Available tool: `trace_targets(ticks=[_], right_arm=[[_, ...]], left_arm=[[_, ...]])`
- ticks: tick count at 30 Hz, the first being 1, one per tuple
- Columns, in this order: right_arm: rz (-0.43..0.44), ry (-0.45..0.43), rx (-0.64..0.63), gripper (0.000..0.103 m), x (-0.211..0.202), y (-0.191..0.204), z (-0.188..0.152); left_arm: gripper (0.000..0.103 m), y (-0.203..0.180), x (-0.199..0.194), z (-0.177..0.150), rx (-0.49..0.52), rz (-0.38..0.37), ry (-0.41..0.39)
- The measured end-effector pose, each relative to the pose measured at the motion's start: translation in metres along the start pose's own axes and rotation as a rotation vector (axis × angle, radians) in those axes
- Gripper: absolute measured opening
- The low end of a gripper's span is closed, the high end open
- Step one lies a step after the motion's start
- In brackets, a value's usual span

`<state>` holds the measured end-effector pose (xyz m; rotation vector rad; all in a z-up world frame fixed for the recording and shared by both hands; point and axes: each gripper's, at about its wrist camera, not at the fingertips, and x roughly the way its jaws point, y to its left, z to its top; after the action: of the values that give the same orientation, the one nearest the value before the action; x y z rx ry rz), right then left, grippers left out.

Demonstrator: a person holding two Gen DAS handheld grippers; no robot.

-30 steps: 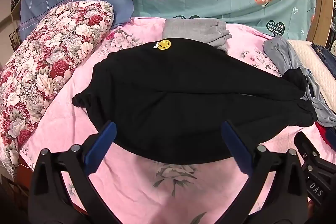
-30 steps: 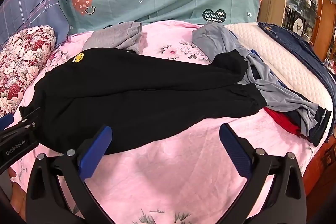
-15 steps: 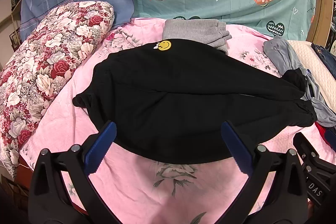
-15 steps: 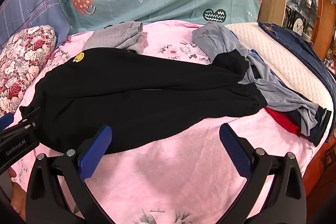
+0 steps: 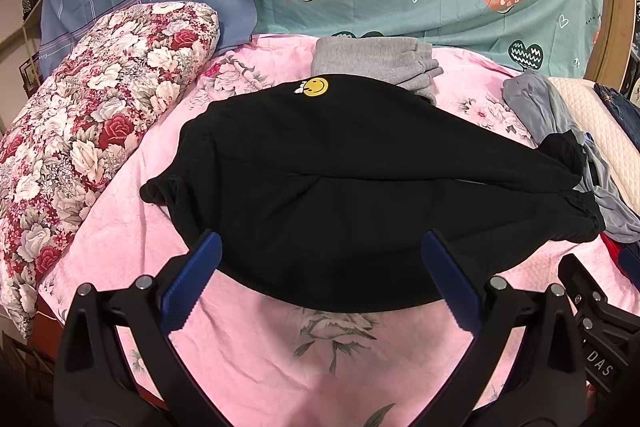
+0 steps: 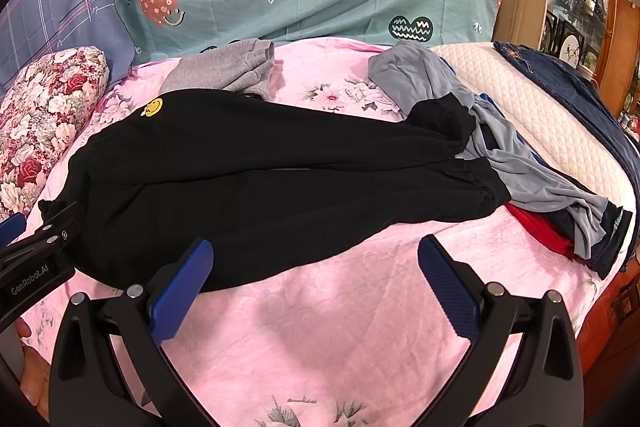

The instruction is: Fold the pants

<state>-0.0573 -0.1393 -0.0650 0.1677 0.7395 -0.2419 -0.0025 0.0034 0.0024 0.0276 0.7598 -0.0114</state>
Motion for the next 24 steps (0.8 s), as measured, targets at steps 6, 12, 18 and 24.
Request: trace_targets(ticks=[6,12,18,24], right_arm=[[0.001,0.001,0.0,0.102,0.0,-0.0008,0.001],[0.001,0.002,0.0,0.102,0.0,-0.0013,0.0019],[0.0,0.002,-0.001,0.102,0.0022,0.0017,0.0022],[-0.001,0.006,0.0,0.102,0.0029,0.0059,0.0001]], left_arm=[[0.101,0.0008,-0.0001,0.0,0.0,0.0,-0.001],[0.101,0.0006,-0.0001,-0.0004,0.0,0.0,-0.001],[0.101,0.0026,0.0005,-0.0008,0.0,-0.003,0.001],[0.101,0.0051,0.0023,-0.0023,-0.007,0.0,0.005]])
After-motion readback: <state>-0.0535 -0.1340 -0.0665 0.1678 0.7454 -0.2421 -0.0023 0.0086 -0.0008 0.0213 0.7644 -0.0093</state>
